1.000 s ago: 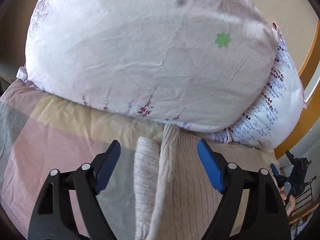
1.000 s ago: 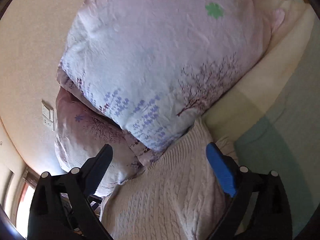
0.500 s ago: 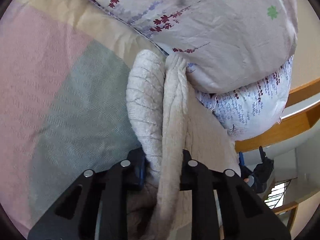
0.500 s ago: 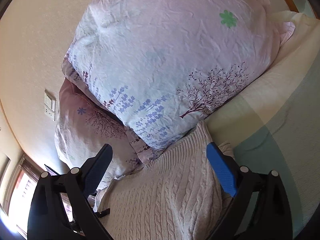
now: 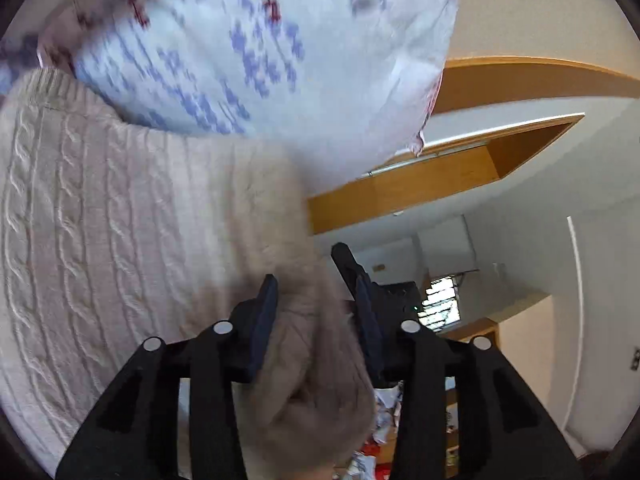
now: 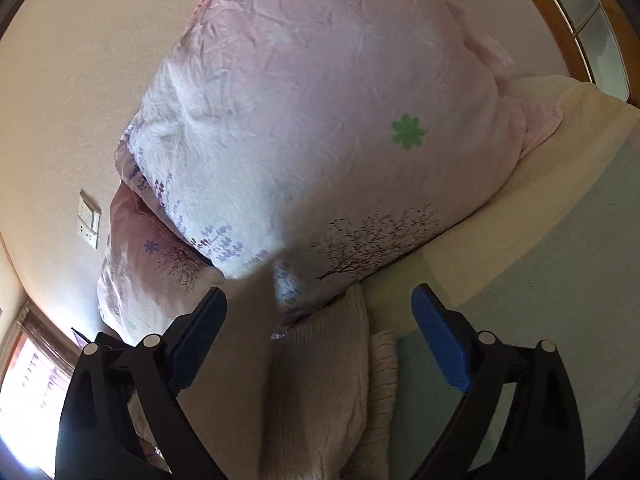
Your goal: Fold small clothes
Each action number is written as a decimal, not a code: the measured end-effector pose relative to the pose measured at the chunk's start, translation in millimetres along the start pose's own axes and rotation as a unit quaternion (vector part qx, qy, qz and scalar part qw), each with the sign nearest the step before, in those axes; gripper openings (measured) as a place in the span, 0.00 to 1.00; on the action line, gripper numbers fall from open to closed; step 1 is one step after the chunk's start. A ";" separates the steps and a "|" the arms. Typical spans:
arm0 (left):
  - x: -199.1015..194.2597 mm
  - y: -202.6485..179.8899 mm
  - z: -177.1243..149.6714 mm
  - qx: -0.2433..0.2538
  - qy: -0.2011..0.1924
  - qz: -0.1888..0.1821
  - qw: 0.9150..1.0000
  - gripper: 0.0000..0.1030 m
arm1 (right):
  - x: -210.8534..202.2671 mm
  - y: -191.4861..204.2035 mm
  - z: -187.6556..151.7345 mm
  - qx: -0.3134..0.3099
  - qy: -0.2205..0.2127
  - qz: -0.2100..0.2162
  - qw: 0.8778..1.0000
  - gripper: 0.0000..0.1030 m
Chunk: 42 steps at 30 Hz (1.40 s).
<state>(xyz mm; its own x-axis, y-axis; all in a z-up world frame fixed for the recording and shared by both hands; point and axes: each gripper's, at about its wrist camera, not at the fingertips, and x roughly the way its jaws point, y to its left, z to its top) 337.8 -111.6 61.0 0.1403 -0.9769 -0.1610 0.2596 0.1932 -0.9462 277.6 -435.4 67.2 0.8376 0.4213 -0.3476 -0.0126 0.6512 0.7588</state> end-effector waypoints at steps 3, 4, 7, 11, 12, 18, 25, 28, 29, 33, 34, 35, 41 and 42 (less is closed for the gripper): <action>-10.7 -11.7 -10.2 0.046 -0.024 0.048 0.997 0.75 | 1.1 -17.8 8.1 0.022 0.038 0.016 0.999 0.99; -23.5 -14.3 -12.2 0.060 -0.045 0.076 0.994 0.78 | 3.8 -21.4 9.1 0.027 0.056 0.018 0.998 0.99; -68.3 -11.0 -12.2 0.091 -0.103 0.223 0.965 0.87 | 23.0 -24.9 2.4 0.037 0.121 0.014 0.992 0.99; -81.6 21.3 -16.7 0.068 -0.080 0.330 0.938 0.87 | 59.8 -21.3 -19.6 0.037 0.207 -0.011 0.978 0.99; -80.3 31.6 -19.4 0.059 -0.066 0.333 0.939 0.87 | 65.3 -20.6 -25.1 0.033 0.219 -0.013 0.975 0.99; -35.4 49.6 -29.4 0.064 -0.032 0.318 0.946 0.82 | 86.0 -18.7 -45.0 0.022 0.260 -0.011 0.965 0.57; -59.8 37.2 -26.4 0.067 -0.018 0.276 0.959 0.39 | 86.2 -10.7 -54.1 0.087 0.270 0.137 0.949 0.40; -103.2 11.2 -35.7 0.133 -0.031 0.315 0.939 0.39 | 99.1 28.7 -75.6 0.053 0.309 0.177 0.933 0.39; -118.0 7.7 -36.7 0.148 -0.041 0.342 0.927 0.42 | 105.8 41.2 -83.1 0.035 0.318 0.176 0.931 0.39; -129.4 29.7 -31.2 0.143 -0.051 0.448 0.881 0.61 | 140.0 67.3 -111.8 -0.049 0.332 0.067 0.940 0.50; -129.9 34.1 -30.8 0.134 -0.054 0.446 0.883 0.62 | 140.7 65.3 -112.5 -0.047 0.329 0.049 0.942 0.53; -132.9 35.2 -33.9 0.134 -0.067 0.434 0.888 0.64 | 136.5 62.6 -109.5 -0.035 0.324 0.052 0.944 0.54; -133.5 38.7 -47.5 0.143 -0.069 0.423 0.892 0.73 | 103.6 64.4 -87.8 -0.034 0.245 0.071 0.966 0.69; -134.7 39.5 -49.0 0.140 -0.071 0.418 0.895 0.73 | 110.4 69.1 -94.7 -0.048 0.263 0.075 0.961 0.33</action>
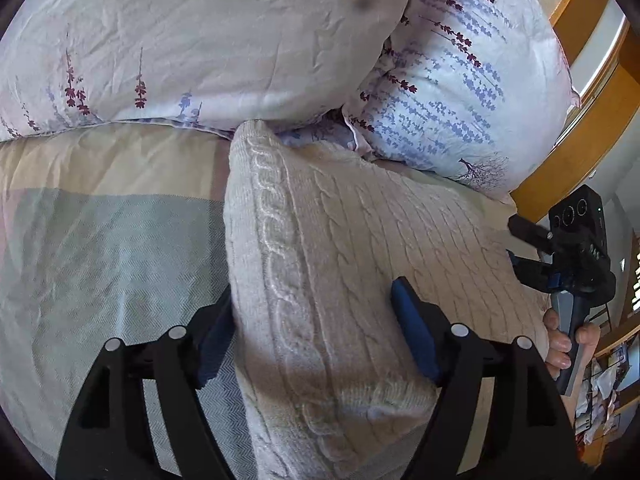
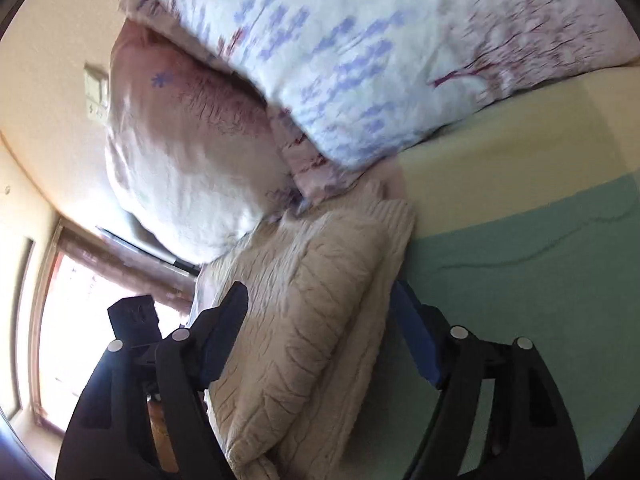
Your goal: Fold small clothes
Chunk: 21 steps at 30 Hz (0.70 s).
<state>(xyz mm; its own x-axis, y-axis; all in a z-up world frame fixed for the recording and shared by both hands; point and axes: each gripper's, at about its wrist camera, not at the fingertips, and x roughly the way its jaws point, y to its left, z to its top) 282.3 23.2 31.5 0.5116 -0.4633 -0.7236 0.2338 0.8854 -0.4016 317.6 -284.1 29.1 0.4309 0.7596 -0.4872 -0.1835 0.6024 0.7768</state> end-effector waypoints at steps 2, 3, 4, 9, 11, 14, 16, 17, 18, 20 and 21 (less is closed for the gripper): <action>2.3 2.6 2.1 -0.007 -0.001 -0.007 1.000 0.74 | 7.1 -1.4 -0.3 -0.019 0.004 -0.029 0.999 0.23; 2.6 6.7 1.5 -0.010 0.000 -0.012 1.000 0.77 | 8.1 -7.2 3.9 -0.003 -0.009 -0.030 0.999 0.20; 4.3 10.1 0.5 -0.016 0.002 -0.019 1.000 0.79 | 6.0 -15.6 9.9 0.020 -0.015 -0.021 0.999 0.19; 3.6 3.9 -1.6 -0.005 -0.006 -0.008 1.000 0.82 | 0.8 -38.7 9.3 0.050 -0.028 -0.021 0.998 0.22; -11.9 2.0 -6.8 0.001 -0.014 0.007 1.000 0.81 | -14.1 -28.8 1.7 0.039 -0.051 -0.053 0.997 0.25; -53.5 -8.0 -26.9 0.046 -0.060 0.059 0.995 0.85 | -62.8 12.8 -17.3 -0.028 -0.126 -0.050 0.990 0.31; -75.5 -13.0 -43.7 0.069 -0.088 0.081 0.990 0.93 | -89.7 43.6 -45.1 -0.079 -0.150 -0.001 0.986 0.44; -85.4 -15.7 -54.6 0.079 -0.099 0.087 0.988 0.93 | -92.0 57.4 -58.5 -0.101 -0.147 0.013 0.984 0.52; -90.0 -18.1 -62.2 0.084 -0.103 0.094 0.987 0.98 | -90.3 67.4 -69.6 -0.118 -0.135 0.023 0.984 0.57; -94.3 -24.6 -79.5 0.091 -0.107 0.126 0.982 0.98 | -72.0 75.3 -85.8 -0.130 -0.096 0.011 0.987 0.65; -93.1 -28.9 -86.7 0.101 -0.105 0.139 0.980 0.98 | -59.9 70.3 -88.6 -0.122 -0.076 -0.022 0.989 0.66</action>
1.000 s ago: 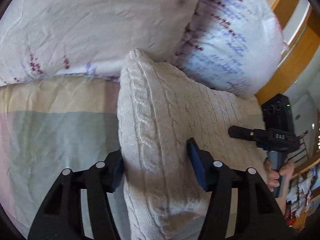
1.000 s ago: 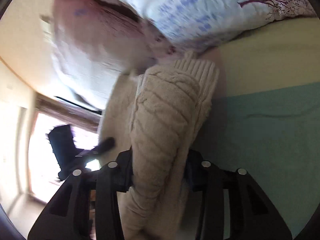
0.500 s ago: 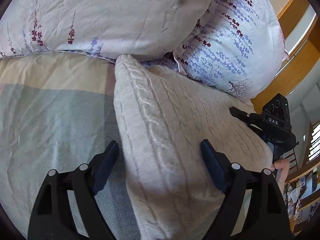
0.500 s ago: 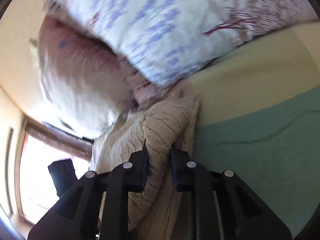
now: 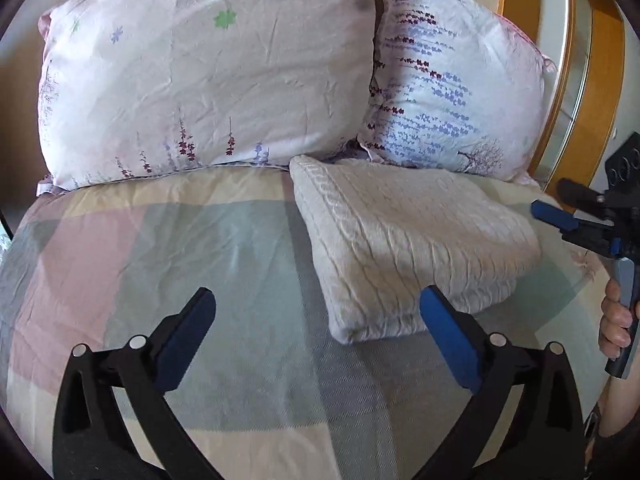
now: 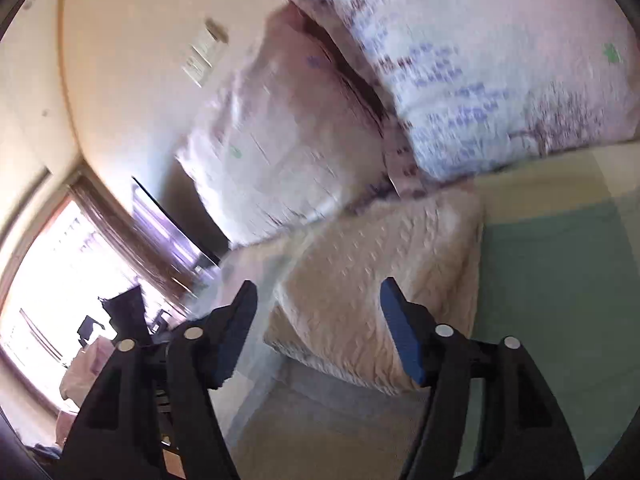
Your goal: Fold small clothes
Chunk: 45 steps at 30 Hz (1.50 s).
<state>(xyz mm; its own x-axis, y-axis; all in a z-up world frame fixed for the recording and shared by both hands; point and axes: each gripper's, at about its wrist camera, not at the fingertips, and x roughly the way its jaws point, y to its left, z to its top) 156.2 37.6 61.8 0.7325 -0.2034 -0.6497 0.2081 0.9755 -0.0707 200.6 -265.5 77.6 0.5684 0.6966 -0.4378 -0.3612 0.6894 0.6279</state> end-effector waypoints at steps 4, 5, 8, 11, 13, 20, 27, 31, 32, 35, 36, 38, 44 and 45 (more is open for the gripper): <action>-2.0 -19.8 -18.9 0.035 0.006 0.054 0.998 0.98 | 38.7 -21.2 -17.6 0.025 0.047 -0.120 0.991 0.63; -2.4 -23.5 -23.0 0.041 0.006 0.064 0.997 0.98 | 27.9 -16.0 -18.5 0.025 0.034 -0.116 0.992 0.64; 2.7 -29.2 -27.8 0.042 0.021 0.067 0.997 0.98 | -0.4 1.8 -24.4 0.016 -0.011 -0.116 0.993 0.89; 14.3 -32.5 -30.1 0.025 0.047 0.069 0.996 0.98 | -10.7 17.7 -41.5 -0.019 -0.024 -0.188 0.982 0.94; 22.3 -34.2 -31.9 0.016 0.064 0.071 0.995 0.98 | -2.9 21.4 -57.5 -0.040 -0.003 -0.248 0.968 0.94; 41.6 -37.3 -41.4 0.008 0.112 0.078 0.991 0.98 | 42.1 26.0 -96.8 -0.083 0.075 -0.322 0.940 0.95; 42.1 -32.6 -41.9 0.001 0.117 0.068 0.991 0.98 | 50.6 26.2 -101.5 -0.086 0.092 -0.349 0.929 0.99; 42.6 -32.8 -42.0 0.001 0.117 0.068 0.991 0.98 | 51.8 26.3 -103.2 -0.088 0.093 -0.349 0.928 0.99; 42.4 -32.5 -41.9 0.001 0.117 0.068 0.991 0.98 | 52.3 26.3 -103.0 -0.088 0.093 -0.349 0.928 0.99; 42.4 -32.5 -42.2 0.001 0.116 0.067 0.991 0.98 | 51.7 26.8 -104.1 -0.089 0.093 -0.347 0.929 0.99; 42.3 -32.3 -42.2 0.001 0.116 0.067 0.991 0.98 | 51.6 27.1 -104.3 -0.089 0.093 -0.347 0.929 0.99; 41.7 -32.4 -42.5 0.000 0.116 0.066 0.991 0.98 | 51.9 27.1 -104.3 -0.089 0.093 -0.347 0.929 0.99; 42.2 -32.7 -42.5 0.000 0.116 0.066 0.991 0.98 | 52.5 26.7 -104.2 -0.089 0.092 -0.347 0.929 0.99; 42.2 -32.7 -42.5 0.000 0.116 0.066 0.991 0.98 | 52.5 26.7 -104.2 -0.089 0.092 -0.347 0.929 0.99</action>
